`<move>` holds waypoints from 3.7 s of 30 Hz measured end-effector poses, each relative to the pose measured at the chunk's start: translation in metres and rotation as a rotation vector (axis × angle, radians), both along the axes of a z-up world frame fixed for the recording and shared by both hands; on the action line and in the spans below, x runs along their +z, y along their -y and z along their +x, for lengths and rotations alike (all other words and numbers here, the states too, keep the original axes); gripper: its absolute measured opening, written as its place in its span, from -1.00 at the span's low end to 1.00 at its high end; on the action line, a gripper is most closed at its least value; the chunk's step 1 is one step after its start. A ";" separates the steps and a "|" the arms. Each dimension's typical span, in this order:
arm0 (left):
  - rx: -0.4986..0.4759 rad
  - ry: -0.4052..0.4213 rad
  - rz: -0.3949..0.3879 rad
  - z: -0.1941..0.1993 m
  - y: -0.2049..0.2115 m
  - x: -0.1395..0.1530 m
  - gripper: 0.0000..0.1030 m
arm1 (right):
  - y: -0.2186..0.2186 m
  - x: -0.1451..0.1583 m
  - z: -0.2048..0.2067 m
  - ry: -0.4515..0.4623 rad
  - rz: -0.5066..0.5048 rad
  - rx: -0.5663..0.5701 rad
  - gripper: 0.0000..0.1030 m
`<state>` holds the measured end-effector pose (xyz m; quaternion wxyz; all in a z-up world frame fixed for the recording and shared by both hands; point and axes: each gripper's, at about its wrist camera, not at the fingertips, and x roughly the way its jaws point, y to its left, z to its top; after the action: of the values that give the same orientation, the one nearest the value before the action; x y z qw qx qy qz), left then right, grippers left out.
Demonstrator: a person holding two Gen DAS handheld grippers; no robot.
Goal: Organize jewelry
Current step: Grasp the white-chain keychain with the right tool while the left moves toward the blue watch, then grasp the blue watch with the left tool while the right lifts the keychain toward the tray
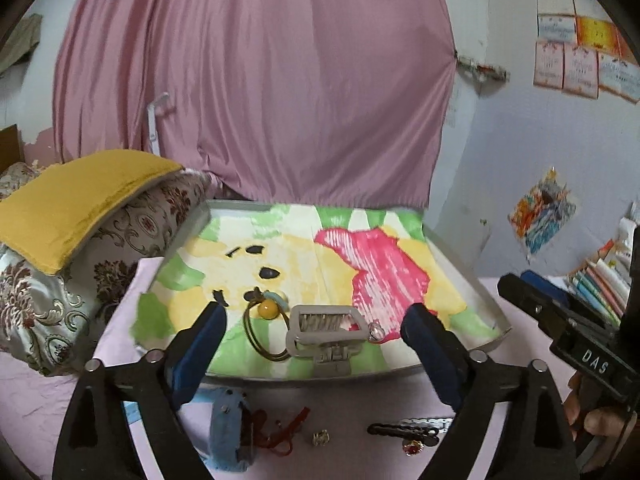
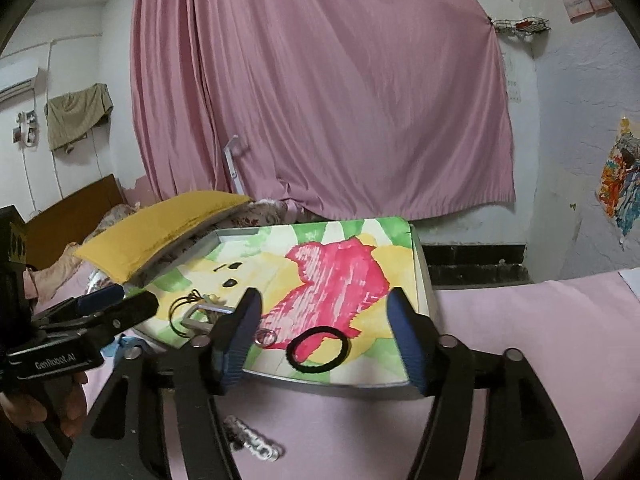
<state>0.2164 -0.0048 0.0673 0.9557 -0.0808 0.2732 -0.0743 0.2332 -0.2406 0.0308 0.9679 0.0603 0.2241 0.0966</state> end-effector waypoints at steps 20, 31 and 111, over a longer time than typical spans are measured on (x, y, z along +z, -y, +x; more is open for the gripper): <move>0.082 0.149 0.014 -0.068 -0.024 -0.001 0.98 | -0.001 -0.002 -0.054 0.109 -0.016 0.034 0.97; 0.082 0.094 0.005 -0.090 -0.034 -0.016 0.98 | -0.010 -0.018 -0.055 -0.034 -0.095 0.113 0.96; -0.045 -0.058 -0.073 -0.073 -0.013 -0.030 -0.59 | -0.033 -0.028 -0.045 -0.091 -0.099 0.204 -0.75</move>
<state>0.1432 0.0080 0.0371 0.9418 -0.1114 0.2997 -0.1034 0.1884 -0.2072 0.0031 0.9436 -0.0065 0.2772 0.1807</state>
